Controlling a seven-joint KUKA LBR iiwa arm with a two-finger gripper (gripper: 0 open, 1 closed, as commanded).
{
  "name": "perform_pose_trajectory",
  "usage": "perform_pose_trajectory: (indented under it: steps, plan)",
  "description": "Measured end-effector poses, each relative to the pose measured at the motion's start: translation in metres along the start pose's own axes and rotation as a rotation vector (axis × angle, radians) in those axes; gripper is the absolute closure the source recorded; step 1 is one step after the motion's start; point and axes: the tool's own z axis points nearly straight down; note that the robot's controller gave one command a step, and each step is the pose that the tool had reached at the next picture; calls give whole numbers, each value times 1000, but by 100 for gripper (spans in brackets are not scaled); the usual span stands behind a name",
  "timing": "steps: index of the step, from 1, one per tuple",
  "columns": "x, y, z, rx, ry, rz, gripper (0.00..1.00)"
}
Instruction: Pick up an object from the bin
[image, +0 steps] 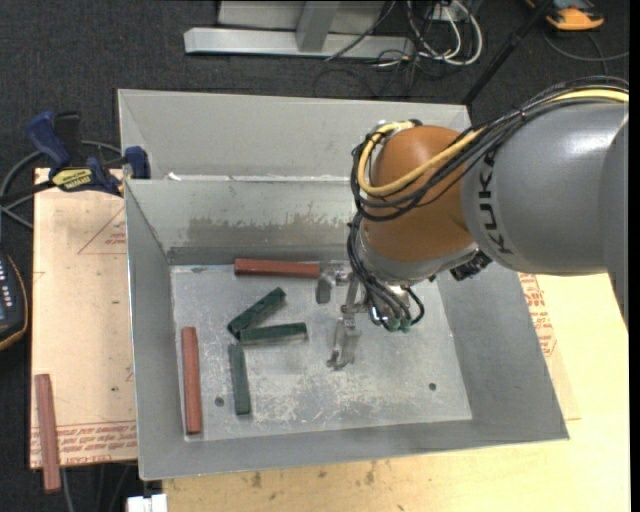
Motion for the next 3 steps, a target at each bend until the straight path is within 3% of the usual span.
perform_pose_trajectory:
  steps: [1,2,3]
  plan:
    - [-52,60,101,-3,-9,41,0]
    - [-56,70,66,-3,-12,95,0]
    - [-61,80,62,-2,-10,172,0]
